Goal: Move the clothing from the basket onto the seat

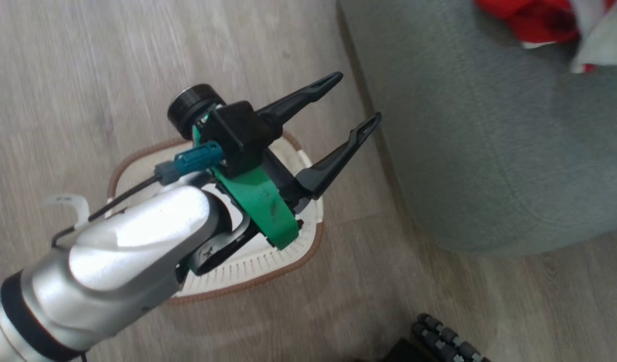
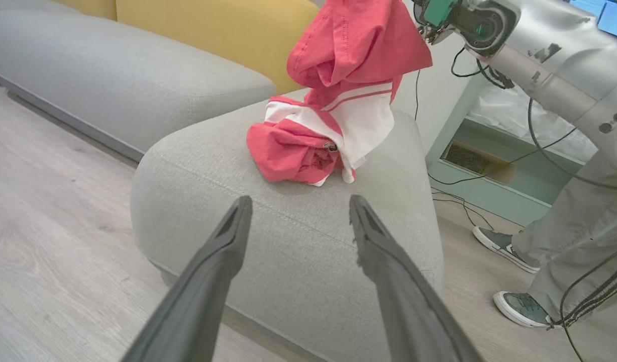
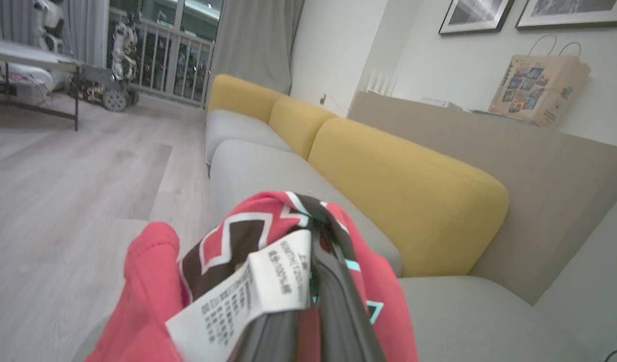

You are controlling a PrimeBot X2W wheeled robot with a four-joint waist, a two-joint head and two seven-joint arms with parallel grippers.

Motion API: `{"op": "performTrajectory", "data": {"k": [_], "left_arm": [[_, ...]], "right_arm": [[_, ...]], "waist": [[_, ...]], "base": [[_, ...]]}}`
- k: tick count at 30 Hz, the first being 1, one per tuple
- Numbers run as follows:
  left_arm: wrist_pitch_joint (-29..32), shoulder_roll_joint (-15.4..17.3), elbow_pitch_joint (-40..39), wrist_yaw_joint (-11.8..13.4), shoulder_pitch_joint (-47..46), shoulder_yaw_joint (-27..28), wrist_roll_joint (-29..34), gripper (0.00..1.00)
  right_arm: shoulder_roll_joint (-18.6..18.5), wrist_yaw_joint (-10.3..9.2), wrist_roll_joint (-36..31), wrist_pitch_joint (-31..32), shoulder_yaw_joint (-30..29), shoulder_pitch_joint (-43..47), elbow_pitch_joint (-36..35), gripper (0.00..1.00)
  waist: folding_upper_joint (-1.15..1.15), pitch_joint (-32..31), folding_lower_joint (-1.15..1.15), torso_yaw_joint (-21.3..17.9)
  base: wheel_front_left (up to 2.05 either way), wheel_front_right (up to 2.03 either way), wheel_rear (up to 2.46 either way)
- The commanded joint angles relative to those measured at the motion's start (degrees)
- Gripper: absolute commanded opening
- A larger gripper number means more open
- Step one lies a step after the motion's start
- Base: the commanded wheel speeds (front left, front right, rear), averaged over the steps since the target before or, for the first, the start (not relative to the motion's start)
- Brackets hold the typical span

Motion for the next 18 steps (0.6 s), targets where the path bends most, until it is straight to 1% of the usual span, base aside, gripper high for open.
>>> {"op": "performTrajectory", "data": {"k": [1,3,7,8,11,14,16,18], "left_arm": [[0.0,1.22,-2.17,-0.45,-2.9,2.47,0.71,1.0],[-0.12,1.28,-2.08,-0.65,-3.15,2.47,0.82,1.0],[-0.79,1.26,-1.71,-1.03,-3.3,2.51,0.91,1.0],[-0.79,1.26,-1.71,-1.03,-3.3,2.51,0.91,1.0],[-1.33,1.23,-1.26,-1.21,-3.32,2.63,0.85,1.0],[-1.79,1.15,-0.8,-1.43,-3.33,2.7,0.74,1.0],[-2.09,1.0,-0.44,-1.53,-3.18,2.66,0.63,1.0],[-2.36,0.79,-0.06,-1.64,-2.98,2.55,0.5,1.0]], "right_arm": [[-2.94,-0.02,-1.91,0.93,-0.79,-2.94,0.94,0.0],[-3.93,-0.02,-3.57,2.0,-1.11,-4.51,4.05,0.0],[-5.68,-0.02,-6.08,6.4,-0.2,-6.06,10.56,0.0],[-5.68,-0.02,-6.08,6.4,-0.2,-6.06,10.56,0.0],[-6.41,-0.02,-7.44,9.28,0.99,-6.21,13.9,0.0],[-6.14,-0.02,-8.68,14.16,1.28,-6.12,17.16,0.0],[-5.62,-0.02,-9.04,18.58,1.62,-5.93,19.36,0.0],[-5.02,-0.02,-8.59,22.31,1.8,-5.79,20.78,0.0]], "waist": [[0.0,4.19,-0.01,3.3],[0.0,5.32,-0.01,4.32],[0.0,6.65,-0.01,6.24],[0.0,6.65,-0.01,6.24],[0.0,6.99,-0.01,7.41],[0.0,6.97,-0.01,8.34],[0.0,6.68,-0.01,8.77],[0.0,6.25,-0.01,9.1]], "base": [[0.0,0.0,0.0],[0.0,0.0,0.0],[0.0,0.0,0.0],[0.0,0.0,0.0],[0.0,0.0,0.0],[0.0,0.0,0.0],[0.0,0.0,0.0],[0.0,0.0,0.0]]}}
